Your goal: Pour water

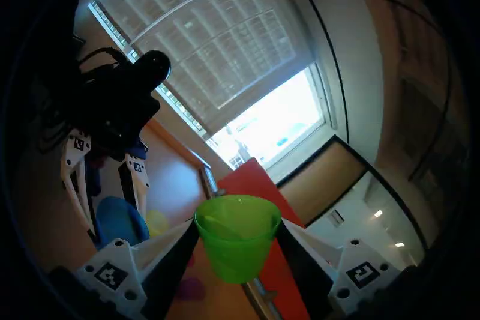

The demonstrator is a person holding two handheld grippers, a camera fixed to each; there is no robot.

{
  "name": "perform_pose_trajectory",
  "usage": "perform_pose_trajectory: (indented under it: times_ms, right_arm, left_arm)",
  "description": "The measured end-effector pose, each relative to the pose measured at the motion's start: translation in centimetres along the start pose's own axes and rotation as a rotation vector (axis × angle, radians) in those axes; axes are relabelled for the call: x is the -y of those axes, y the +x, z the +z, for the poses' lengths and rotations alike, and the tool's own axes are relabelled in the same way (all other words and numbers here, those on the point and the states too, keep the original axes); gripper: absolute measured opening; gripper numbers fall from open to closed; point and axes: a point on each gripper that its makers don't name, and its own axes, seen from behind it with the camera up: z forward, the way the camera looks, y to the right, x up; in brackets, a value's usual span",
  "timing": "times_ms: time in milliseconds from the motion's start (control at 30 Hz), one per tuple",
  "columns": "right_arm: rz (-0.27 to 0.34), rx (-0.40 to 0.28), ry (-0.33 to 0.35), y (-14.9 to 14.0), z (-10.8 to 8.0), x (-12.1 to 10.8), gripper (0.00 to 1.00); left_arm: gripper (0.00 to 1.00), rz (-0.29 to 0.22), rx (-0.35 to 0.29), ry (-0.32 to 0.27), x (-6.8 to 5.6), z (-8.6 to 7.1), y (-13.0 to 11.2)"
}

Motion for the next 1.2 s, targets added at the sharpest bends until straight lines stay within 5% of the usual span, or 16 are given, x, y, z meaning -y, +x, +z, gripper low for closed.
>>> perform_pose_trajectory:
  times_ms: [1200]
  right_arm:
    - [-0.213,0.016,-0.012,0.95,0.91,-0.94,0.91]
  left_arm:
    - [0.87,0.007,-0.026,-0.001,0.25,0.02,0.69]
